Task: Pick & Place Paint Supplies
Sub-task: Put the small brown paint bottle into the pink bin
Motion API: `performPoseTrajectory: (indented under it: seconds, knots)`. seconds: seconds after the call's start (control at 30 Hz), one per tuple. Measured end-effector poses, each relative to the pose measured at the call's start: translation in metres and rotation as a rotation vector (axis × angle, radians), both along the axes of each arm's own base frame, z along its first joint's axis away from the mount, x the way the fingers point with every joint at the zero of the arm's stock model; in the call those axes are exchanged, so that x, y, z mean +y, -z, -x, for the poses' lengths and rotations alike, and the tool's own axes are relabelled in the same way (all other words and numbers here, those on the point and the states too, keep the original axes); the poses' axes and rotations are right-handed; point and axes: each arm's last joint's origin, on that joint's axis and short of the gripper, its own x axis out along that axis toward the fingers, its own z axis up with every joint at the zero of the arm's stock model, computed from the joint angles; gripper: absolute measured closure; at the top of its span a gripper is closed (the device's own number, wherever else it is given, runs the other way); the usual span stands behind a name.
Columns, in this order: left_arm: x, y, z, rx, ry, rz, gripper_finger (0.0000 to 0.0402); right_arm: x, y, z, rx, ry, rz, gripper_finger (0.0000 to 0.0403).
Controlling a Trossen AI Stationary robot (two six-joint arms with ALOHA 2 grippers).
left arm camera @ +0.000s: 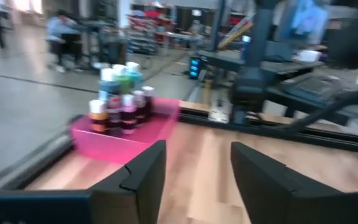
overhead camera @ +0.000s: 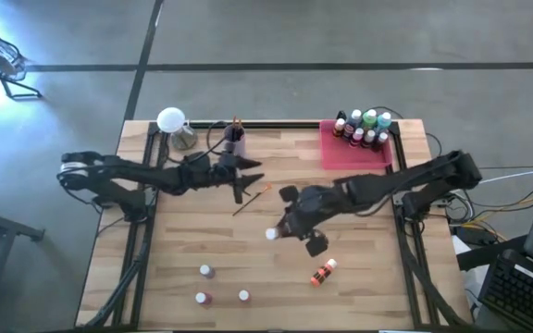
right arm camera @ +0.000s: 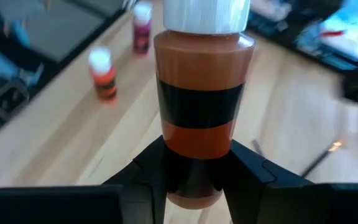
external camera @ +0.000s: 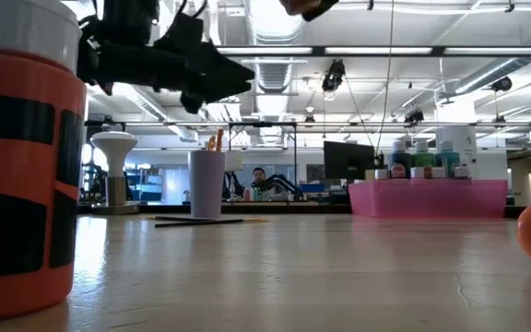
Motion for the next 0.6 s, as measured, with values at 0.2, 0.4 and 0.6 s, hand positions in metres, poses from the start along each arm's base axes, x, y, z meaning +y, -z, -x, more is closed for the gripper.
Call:
performPoseTrajectory:
  seconds: [0.2, 0.4, 0.6]
  knots:
    - [-0.001, -0.009, -0.031, -0.013, 0.103, 0.018, 0.015, -0.011, -0.016, 0.021, -0.103, 0.086, -0.075, 0.0286]
    - [-0.006, -0.026, -0.048, -0.061, 0.24, -0.019, 0.013, -0.016, -0.021, 0.043, -0.159, 0.126, -0.086, 0.0291]
    - [-0.019, -0.042, -0.054, -0.105, 0.265, -0.157, 0.0135, -0.022, -0.017, 0.063, -0.223, 0.175, -0.088, 0.0279]
